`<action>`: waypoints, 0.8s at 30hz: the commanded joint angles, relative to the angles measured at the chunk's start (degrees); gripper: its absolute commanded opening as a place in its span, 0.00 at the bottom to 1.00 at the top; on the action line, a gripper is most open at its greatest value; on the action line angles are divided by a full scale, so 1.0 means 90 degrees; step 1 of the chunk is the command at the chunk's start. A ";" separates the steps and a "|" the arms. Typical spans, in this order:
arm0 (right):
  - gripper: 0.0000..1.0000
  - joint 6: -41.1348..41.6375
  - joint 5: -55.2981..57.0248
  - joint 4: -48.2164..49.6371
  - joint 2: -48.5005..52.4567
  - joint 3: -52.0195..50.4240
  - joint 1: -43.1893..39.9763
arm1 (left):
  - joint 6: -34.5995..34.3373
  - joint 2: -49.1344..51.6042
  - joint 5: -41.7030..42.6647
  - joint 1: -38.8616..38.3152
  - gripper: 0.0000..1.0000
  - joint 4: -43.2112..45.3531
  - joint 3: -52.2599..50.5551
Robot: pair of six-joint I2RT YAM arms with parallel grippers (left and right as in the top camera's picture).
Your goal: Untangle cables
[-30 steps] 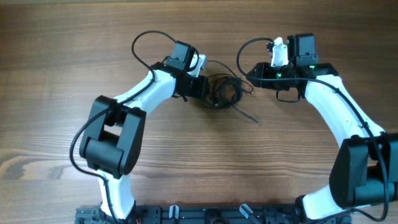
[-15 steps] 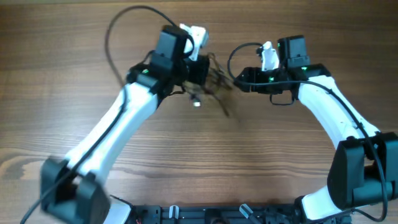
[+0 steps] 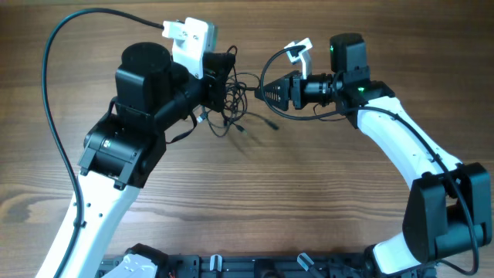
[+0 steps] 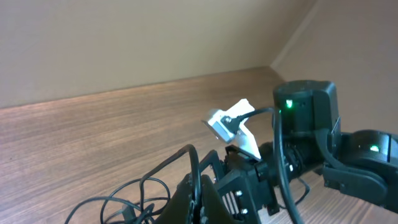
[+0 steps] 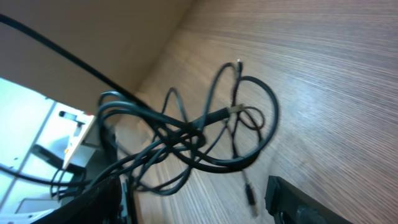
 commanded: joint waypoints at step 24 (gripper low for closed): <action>0.79 0.1151 0.4522 0.0537 0.0748 -0.0002 0.1858 | 0.0107 -0.1800 0.1797 0.0044 0.04 0.0474 0.0027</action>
